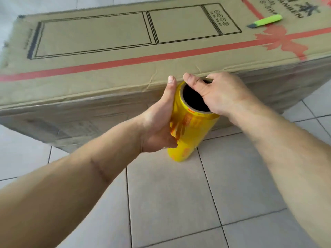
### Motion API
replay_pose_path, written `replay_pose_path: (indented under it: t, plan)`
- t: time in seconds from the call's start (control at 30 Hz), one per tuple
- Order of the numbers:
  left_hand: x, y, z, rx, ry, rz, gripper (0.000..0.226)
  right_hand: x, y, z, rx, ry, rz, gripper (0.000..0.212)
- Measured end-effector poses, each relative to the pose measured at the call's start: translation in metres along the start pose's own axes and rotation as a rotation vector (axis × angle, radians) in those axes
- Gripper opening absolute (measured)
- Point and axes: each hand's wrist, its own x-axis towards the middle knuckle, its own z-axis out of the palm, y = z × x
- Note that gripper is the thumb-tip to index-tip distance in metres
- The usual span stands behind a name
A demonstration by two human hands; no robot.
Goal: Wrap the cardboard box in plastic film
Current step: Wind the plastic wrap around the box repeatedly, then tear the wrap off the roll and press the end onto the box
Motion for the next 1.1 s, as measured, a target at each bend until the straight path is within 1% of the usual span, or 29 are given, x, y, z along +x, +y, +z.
replay_pose_path:
  t: [0.1,0.2,0.23,0.3,0.37,0.43,0.47,0.53,0.6,0.67,0.73,0.8,0.83,0.9,1.03,1.1]
  plan:
    - [0.002,-0.003,-0.005,0.123,0.005,0.066,0.097,0.000,-0.002,-0.002,-0.064,0.007,-0.058,0.094]
    - [0.001,-0.006,-0.012,0.240,0.051,0.062,0.105,-0.006,-0.010,-0.011,-0.243,0.027,-0.083,0.087]
    - [0.000,-0.008,-0.013,0.273,0.086,0.071,0.105,-0.010,-0.013,-0.013,-0.285,0.039,-0.091,0.081]
    - [-0.006,-0.009,-0.017,0.299,0.177,0.131,0.099,-0.017,-0.021,-0.017,-0.300,0.084,-0.104,0.060]
    - [-0.010,-0.010,-0.020,0.252,0.226,0.188,0.084,-0.019,-0.031,-0.015,-0.297,0.131,-0.145,0.042]
    - [-0.014,-0.013,-0.020,0.255,0.233,0.221,0.061,-0.021,-0.043,-0.008,-0.272,0.143,-0.249,0.034]
    - [-0.017,-0.014,-0.020,0.308,0.231,0.246,0.047,-0.023,-0.048,-0.004,-0.236,0.109,-0.319,0.031]
    - [-0.023,-0.013,-0.024,0.503,0.263,0.344,0.022,-0.027,-0.056,0.005,-0.233,-0.027,-0.437,0.029]
    - [-0.030,-0.007,-0.032,0.705,0.346,0.469,0.023,-0.029,-0.055,0.008,-0.278,-0.117,-0.453,0.036]
    - [-0.037,0.000,-0.039,0.834,0.429,0.612,0.020,-0.030,-0.053,0.006,-0.284,-0.140,-0.430,0.042]
    - [-0.042,0.004,-0.046,0.932,0.508,0.766,0.028,-0.032,-0.052,0.002,-0.308,-0.166,-0.430,0.045]
    - [-0.046,0.004,-0.051,1.022,0.526,0.861,0.036,-0.034,-0.052,0.002,-0.353,-0.174,-0.427,0.047]
    - [-0.047,0.003,-0.053,1.078,0.520,0.873,0.039,-0.035,-0.053,0.002,-0.373,-0.173,-0.423,0.048]
    - [-0.047,0.005,-0.056,1.155,0.516,0.837,0.043,-0.034,-0.054,0.003,-0.400,-0.174,-0.399,0.046]
    - [-0.042,0.015,-0.060,1.166,0.499,0.785,0.038,-0.032,-0.058,0.007,-0.473,-0.164,-0.319,0.039]
    - [-0.040,0.021,-0.062,1.190,0.481,0.769,0.037,-0.031,-0.057,0.010,-0.516,-0.116,-0.350,0.032]
